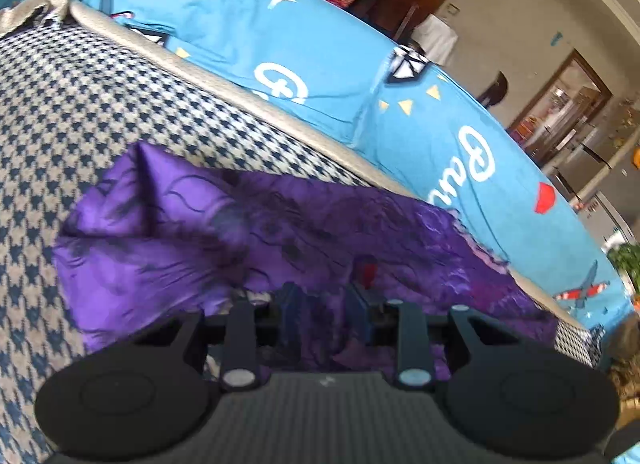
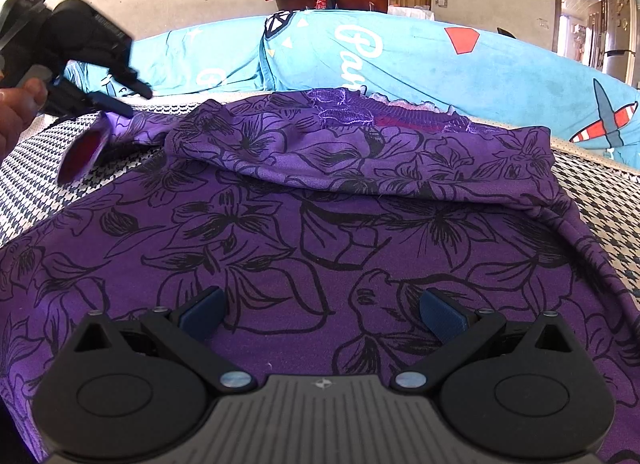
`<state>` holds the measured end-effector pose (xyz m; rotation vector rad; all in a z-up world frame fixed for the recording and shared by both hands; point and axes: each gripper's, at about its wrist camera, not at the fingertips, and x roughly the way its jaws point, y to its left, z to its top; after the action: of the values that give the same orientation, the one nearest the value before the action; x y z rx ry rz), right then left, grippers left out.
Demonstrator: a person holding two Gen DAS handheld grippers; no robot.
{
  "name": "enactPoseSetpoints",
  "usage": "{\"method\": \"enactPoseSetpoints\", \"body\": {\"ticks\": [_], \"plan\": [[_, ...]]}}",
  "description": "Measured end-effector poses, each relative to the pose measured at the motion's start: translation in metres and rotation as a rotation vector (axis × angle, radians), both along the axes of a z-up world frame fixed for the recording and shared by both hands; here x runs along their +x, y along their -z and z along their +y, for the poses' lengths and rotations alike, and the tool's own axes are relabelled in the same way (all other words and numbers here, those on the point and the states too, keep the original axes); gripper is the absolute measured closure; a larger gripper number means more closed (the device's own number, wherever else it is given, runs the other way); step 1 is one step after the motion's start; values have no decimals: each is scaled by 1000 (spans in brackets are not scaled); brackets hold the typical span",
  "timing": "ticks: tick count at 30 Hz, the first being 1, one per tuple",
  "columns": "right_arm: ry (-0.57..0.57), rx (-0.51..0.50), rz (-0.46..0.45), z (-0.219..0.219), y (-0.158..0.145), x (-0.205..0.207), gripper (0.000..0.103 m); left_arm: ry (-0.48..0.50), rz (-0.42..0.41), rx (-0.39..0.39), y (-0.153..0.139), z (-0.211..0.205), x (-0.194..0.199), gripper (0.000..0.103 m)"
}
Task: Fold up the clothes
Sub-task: 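Lift the sleeve with the left gripper and carry it across the blouse body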
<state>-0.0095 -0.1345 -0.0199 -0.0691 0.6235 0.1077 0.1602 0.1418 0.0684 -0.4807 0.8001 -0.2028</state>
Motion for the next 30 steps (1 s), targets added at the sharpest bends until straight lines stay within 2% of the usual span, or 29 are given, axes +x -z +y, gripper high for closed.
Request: {"method": "enactPoseSetpoints", "body": {"ticks": [2,4,6,8,9,13,20,26,30], "plan": [[0,1,-1,0,0,0,0,110,-10,7,-1,-22,-1,72],[0,2,-1,0,0,0,0,200,-14,27,-2,-41,-7,64],[0,2,-1,0,0,1,0,233,-36,35,-4,-48,-19,50],[0,2,-1,0,0,1,0,203,-68,47,-10,-42,-26,25],[0,2,-1,0,0,1,0,179,-83,56,-13,-36,-30,22],[1,1,-1,1,0,1,0,54,-85,45,-21,-2,-35,21],[2,-2,1,1,0,1,0,-204,5,23,-9,66,-32,18],[4,-4,3,2,-1,1,0,-334,97,-14,10,106,-29,17],[5,-7,3,2,-1,0,0,-373,156,-16,23,116,-22,15]]}}
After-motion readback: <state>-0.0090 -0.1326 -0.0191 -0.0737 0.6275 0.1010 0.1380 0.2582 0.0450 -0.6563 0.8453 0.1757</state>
